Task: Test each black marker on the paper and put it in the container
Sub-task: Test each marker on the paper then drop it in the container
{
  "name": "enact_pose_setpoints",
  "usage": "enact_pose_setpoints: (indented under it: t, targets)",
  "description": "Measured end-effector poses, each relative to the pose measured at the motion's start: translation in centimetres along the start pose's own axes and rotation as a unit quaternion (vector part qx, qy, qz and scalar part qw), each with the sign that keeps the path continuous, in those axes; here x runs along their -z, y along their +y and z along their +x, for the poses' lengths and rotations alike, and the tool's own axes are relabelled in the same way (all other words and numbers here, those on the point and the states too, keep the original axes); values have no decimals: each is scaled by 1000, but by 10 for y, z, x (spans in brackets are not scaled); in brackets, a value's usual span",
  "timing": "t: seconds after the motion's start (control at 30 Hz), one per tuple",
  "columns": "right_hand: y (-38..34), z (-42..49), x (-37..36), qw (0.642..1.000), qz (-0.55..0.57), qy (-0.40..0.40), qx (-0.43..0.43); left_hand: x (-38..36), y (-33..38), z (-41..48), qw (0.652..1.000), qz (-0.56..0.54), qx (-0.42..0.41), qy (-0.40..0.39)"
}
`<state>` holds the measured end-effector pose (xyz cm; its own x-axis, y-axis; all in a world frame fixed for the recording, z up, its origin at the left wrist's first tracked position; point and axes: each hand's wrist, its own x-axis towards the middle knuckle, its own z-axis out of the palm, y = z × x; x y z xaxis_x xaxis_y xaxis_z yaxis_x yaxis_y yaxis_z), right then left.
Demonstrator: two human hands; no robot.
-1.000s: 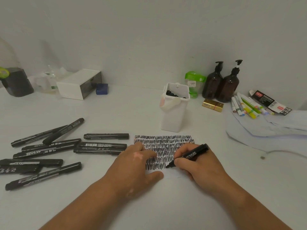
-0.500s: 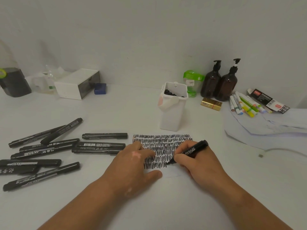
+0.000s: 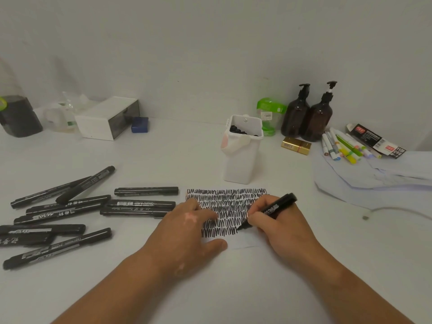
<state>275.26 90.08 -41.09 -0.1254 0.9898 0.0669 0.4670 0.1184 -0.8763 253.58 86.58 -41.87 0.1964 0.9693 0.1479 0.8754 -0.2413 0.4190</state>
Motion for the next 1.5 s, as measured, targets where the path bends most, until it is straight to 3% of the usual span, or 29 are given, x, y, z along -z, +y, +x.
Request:
enact_pose_setpoints:
  t: [0.2, 0.3, 0.57, 0.73, 1.23, 1.37, 1.5]
  targets:
    - [-3, 4, 14, 977, 203, 55, -19, 9, -1, 0, 998, -47, -9, 40]
    - [-2, 6, 18, 968, 241, 68, -22, 13, -3, 2, 982, -171, 23, 70]
    - [-2, 6, 23, 961, 277, 18, 17, 17, -4, 6, 911, -387, 113, 86]
    - [-8, 2, 21, 917, 398, -36, 7, 18, -6, 6, 920, -373, 95, 75]
    - [-14, -7, 10, 943, 323, -62, 48, 14, -2, 4, 910, -413, 24, 41]
    - [-16, -8, 11, 956, 281, -57, 56, 15, -2, 5, 893, -446, 15, 56]
    - [-18, -9, 12, 967, 238, -52, 78, 13, -1, 5, 845, -534, 10, 36]
